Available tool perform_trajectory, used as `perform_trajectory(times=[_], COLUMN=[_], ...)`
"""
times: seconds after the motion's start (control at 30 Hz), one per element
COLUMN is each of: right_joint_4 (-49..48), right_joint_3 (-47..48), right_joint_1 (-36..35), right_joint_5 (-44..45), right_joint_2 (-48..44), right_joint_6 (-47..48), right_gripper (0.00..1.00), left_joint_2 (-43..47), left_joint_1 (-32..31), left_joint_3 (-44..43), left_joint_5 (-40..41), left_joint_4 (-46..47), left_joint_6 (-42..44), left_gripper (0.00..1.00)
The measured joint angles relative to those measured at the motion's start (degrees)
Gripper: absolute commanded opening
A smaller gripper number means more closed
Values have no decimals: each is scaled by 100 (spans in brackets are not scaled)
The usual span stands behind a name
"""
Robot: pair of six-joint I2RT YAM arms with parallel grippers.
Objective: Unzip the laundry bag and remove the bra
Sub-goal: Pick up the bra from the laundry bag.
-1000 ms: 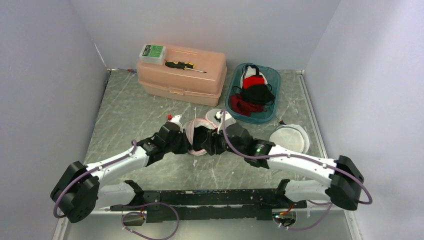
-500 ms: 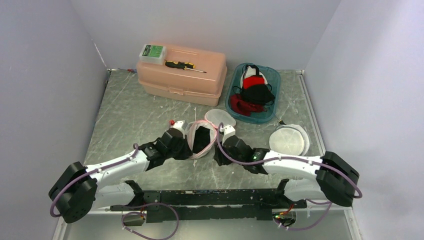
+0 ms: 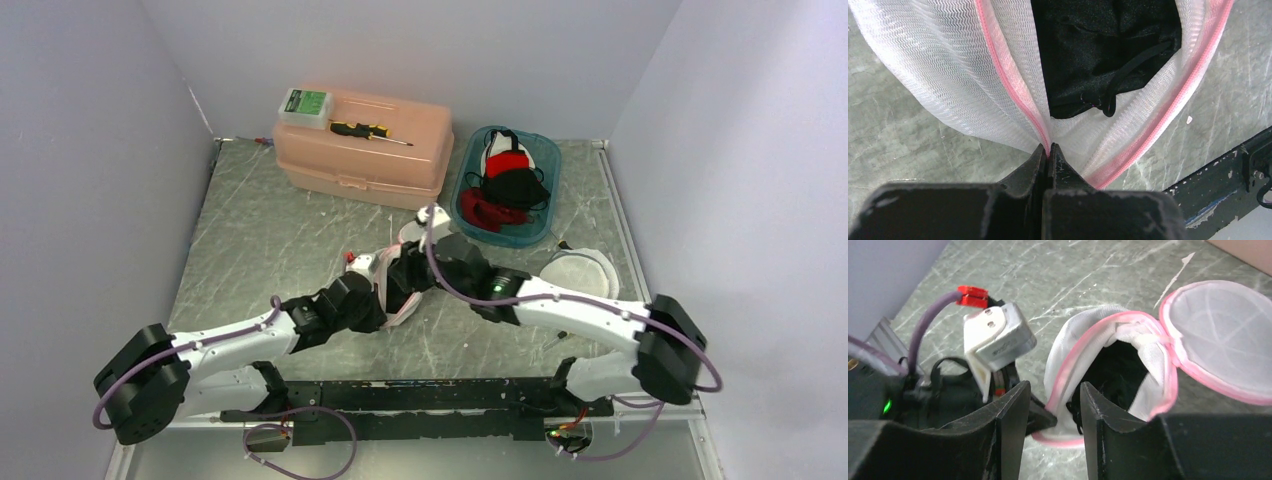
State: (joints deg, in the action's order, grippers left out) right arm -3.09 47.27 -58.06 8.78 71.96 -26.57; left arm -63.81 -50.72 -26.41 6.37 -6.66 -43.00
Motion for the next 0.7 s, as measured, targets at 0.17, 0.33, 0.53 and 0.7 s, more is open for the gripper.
perform_trajectory(times=[0.17,0.33,0.53,0.7], right_joint_4=[-170,-168,-332,-621], right_joint_3=[249,-214,-988,-1379], right_joint_1=[181,470,796,841], right_joint_5=[-295,-348,-402,-461], right_joint_2=[1123,1464,1305,1036], right_joint_6=[20,-151,-463,-669], right_gripper=[40,40,53,68], left_joint_2=[-44,-68,-216,-374], left_joint_1=[-61,-85,-92,-92], left_joint_3=[0,52,199,229], left_joint_5=[111,149,151,151], left_joint_4=[24,138,398,531], left_joint_6=[-37,-87,-184,-223], left_gripper=[3,3,3,3])
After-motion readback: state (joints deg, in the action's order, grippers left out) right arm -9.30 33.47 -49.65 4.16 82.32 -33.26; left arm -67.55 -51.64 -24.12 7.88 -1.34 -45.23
